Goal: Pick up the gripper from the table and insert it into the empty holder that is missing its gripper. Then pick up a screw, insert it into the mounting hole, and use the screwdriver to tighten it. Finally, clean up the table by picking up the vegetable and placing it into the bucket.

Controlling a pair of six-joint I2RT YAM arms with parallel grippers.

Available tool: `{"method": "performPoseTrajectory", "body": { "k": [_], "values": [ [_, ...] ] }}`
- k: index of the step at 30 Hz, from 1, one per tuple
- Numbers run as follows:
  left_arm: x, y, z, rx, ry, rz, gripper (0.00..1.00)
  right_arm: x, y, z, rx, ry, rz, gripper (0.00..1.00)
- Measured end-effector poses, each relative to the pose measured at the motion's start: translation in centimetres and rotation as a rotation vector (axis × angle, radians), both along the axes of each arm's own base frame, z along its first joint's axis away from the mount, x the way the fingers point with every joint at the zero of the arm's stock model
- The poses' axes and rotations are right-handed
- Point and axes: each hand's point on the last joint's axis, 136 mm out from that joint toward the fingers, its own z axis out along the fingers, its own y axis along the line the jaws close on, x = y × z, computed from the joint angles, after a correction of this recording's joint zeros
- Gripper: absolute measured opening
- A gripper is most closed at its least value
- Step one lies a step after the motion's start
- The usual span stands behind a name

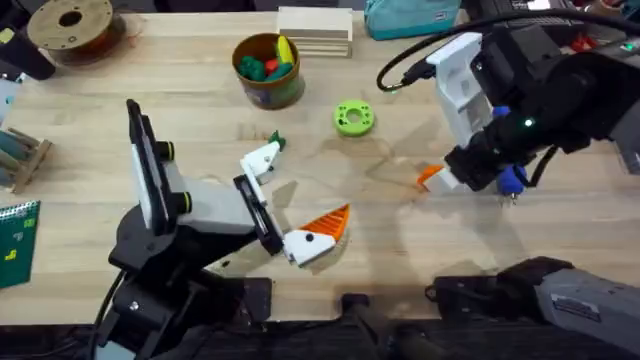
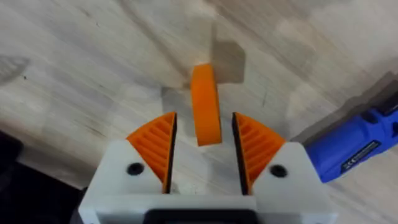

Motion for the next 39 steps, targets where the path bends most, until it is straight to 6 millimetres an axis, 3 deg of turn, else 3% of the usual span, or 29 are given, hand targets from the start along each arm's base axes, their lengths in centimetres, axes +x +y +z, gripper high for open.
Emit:
{"method": "performPoseTrajectory", "body": {
  "k": [12,16,20,26,35,36,39],
  "values": [
    [0.0,0.0,0.0,0.000,0.000,0.000,0.987,0.1,0.0,0.0,0.001,-0.004,0.000,0.506],
    [0.0,0.0,0.0,0.000,0.000,0.000,0.987,0.1,0.0,0.0,0.001,-0.004,0.002,0.323],
    [0.0,0.0,0.0,0.000,0.000,0.000,0.987,0.2,0.1,0.0,0.003,-0.009,0.002,0.034],
    [0.0,0.0,0.0,0.000,0.000,0.000,0.987,0.4,0.1,0.4,0.010,-0.034,0.003,0.019],
    [0.0,0.0,0.0,0.000,0.000,0.000,0.987,-0.3,0.0,5.7,0.142,-0.244,-0.060,0.019],
    [0.0,0.0,0.0,0.000,0.000,0.000,0.987,0.7,1.0,7.9,0.325,-0.323,-0.118,0.019],
    [0.0,0.0,0.0,0.000,0.000,0.000,0.987,2.0,2.7,8.8,0.534,-0.346,-0.154,0.019]
  ]
}}
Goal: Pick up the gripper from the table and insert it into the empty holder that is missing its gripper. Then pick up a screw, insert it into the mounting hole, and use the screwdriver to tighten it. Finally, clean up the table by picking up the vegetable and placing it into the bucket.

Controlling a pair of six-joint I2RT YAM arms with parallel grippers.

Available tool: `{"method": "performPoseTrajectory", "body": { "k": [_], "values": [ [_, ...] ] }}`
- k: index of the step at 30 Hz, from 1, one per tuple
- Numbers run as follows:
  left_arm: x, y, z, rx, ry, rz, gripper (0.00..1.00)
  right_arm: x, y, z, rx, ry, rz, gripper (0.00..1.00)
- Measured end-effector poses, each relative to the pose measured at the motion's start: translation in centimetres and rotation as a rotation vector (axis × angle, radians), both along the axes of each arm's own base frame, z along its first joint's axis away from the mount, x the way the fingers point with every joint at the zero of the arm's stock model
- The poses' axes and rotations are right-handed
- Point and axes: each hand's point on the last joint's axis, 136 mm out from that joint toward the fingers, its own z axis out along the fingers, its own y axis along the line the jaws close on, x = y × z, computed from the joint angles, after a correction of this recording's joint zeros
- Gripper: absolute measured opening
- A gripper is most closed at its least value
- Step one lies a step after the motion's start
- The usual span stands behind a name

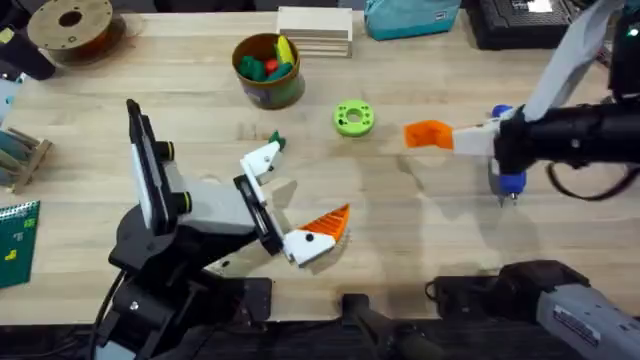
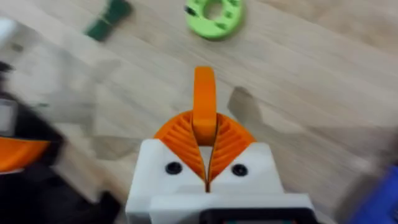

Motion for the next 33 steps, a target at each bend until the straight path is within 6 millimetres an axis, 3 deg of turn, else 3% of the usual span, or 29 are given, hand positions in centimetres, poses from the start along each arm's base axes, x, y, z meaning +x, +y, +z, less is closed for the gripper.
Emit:
{"method": "performPoseTrajectory", "body": {
  "k": [6,14,19,23,27,33],
  "values": [
    [0.0,0.0,0.0,0.000,0.000,0.000,0.987,2.1,4.2,-0.8,0.415,0.147,0.021,0.019],
    [0.0,0.0,0.0,0.000,0.000,0.000,0.987,1.2,10.7,-1.7,0.715,0.517,0.161,0.019],
    [0.0,0.0,0.0,0.000,0.000,0.000,0.987,0.2,13.8,-1.9,0.773,0.661,0.236,0.019],
    [0.0,0.0,0.0,0.000,0.000,0.000,0.987,-0.3,15.7,-1.0,0.797,0.677,0.299,0.019],
    [0.1,0.1,0.0,0.000,-0.001,0.007,0.987,-0.7,16.9,-0.1,0.814,0.701,0.331,0.019],
    [0.2,0.1,0.0,0.000,0.000,0.012,0.987,-1.5,17.7,-0.8,0.820,0.817,0.332,0.019]
  ]
}}
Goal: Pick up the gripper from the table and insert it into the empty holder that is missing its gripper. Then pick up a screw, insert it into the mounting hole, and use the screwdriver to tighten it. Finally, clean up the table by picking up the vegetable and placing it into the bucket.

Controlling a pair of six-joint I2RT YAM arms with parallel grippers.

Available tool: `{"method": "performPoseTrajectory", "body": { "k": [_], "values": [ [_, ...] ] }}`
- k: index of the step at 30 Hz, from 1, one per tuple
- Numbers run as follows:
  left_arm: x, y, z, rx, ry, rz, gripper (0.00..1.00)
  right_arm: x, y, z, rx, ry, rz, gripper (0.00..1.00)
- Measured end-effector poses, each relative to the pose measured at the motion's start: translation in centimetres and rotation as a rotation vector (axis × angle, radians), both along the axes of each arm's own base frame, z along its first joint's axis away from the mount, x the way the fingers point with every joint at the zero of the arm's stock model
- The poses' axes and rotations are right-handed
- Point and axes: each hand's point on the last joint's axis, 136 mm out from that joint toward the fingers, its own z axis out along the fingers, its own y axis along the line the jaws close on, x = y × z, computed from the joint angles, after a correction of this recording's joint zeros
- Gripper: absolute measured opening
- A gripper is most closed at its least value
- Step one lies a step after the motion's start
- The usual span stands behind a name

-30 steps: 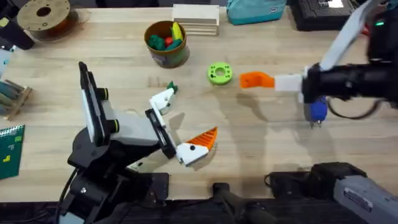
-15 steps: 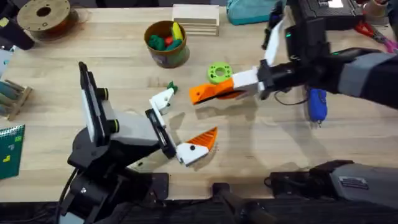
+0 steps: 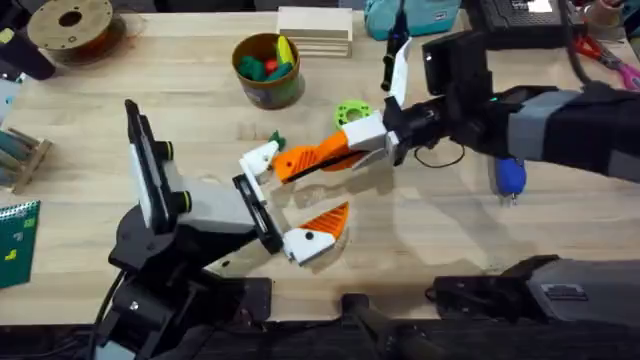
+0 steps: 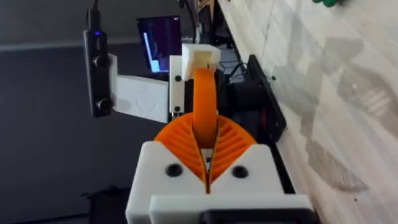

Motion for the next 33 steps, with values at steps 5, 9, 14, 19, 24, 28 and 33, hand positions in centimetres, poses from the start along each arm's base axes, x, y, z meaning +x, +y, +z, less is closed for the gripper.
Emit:
{"method": "performPoseTrajectory", "body": {
  "k": [5,9,14,19,24,28,33],
  "values": [
    [0.1,0.0,0.0,-0.003,0.005,0.006,0.987,0.4,0.3,0.0,0.020,0.033,0.012,0.019],
    [0.1,0.0,0.0,-0.003,0.005,0.006,0.987,0.8,0.5,0.2,0.024,0.039,0.006,0.019],
    [0.1,0.0,0.0,-0.004,0.007,0.006,0.989,0.8,0.7,-0.2,0.019,0.076,0.012,0.019],
    [0.1,0.0,0.0,-0.010,0.020,0.006,0.987,0.5,1.8,-0.9,0.026,0.096,0.059,0.019],
    [0.4,0.3,0.0,-0.013,0.026,0.028,0.987,1.0,3.8,-1.1,0.033,0.114,0.114,0.019],
    [1.0,0.7,-0.1,-0.018,0.035,0.070,0.987,1.7,4.6,-1.2,0.036,0.128,0.134,0.019],
    [1.6,1.1,-0.1,-0.021,0.040,0.109,0.987,2.4,5.2,-1.3,0.022,0.134,0.121,0.019]
  ]
}}
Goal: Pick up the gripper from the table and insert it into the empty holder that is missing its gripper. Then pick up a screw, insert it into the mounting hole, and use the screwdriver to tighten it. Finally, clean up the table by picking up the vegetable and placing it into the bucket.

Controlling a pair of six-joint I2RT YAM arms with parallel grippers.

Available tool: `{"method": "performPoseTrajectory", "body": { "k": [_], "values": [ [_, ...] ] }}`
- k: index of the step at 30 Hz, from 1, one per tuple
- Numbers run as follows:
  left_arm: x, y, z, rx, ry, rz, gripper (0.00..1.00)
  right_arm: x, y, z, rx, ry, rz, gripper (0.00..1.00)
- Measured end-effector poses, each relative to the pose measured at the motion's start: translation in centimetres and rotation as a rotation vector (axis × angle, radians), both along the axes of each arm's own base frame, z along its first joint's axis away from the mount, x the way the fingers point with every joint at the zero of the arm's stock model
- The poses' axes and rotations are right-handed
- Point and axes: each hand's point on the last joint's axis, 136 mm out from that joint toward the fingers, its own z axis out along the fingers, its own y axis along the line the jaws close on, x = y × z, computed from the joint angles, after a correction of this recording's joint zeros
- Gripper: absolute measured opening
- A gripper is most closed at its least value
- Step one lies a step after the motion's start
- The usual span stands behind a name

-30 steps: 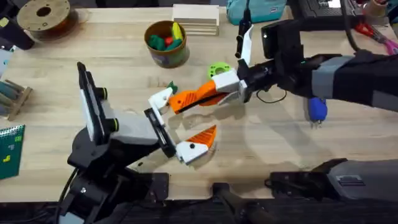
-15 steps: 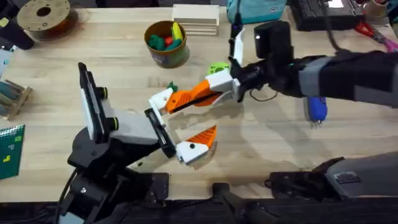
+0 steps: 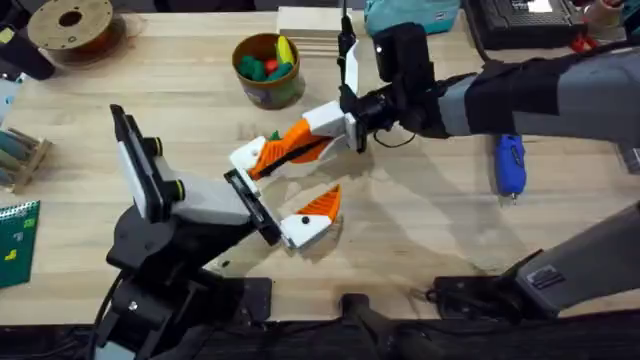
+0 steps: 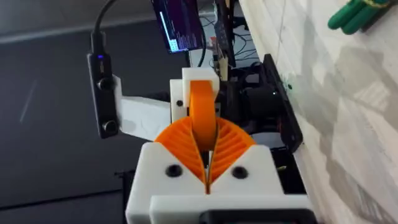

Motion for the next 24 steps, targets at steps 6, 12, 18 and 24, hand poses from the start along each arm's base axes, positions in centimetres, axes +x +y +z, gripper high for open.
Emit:
{"method": "performPoseTrajectory", "body": {
  "k": [6,12,18,24],
  "values": [
    [0.15,0.11,-0.01,-0.003,0.005,0.011,0.987,0.47,0.34,-0.13,-0.019,-0.003,-0.026,0.019],
    [0.26,0.18,-0.06,-0.006,0.014,0.019,0.987,0.80,0.64,-0.25,-0.031,-0.015,-0.045,0.018],
    [0.29,0.20,-0.06,-0.008,0.016,0.021,0.987,0.84,0.66,-0.28,-0.032,-0.017,-0.048,0.018],
    [0.29,0.20,-0.06,-0.009,0.017,0.021,0.987,0.82,0.66,-0.29,-0.033,-0.015,-0.047,0.017]
  ]
}}
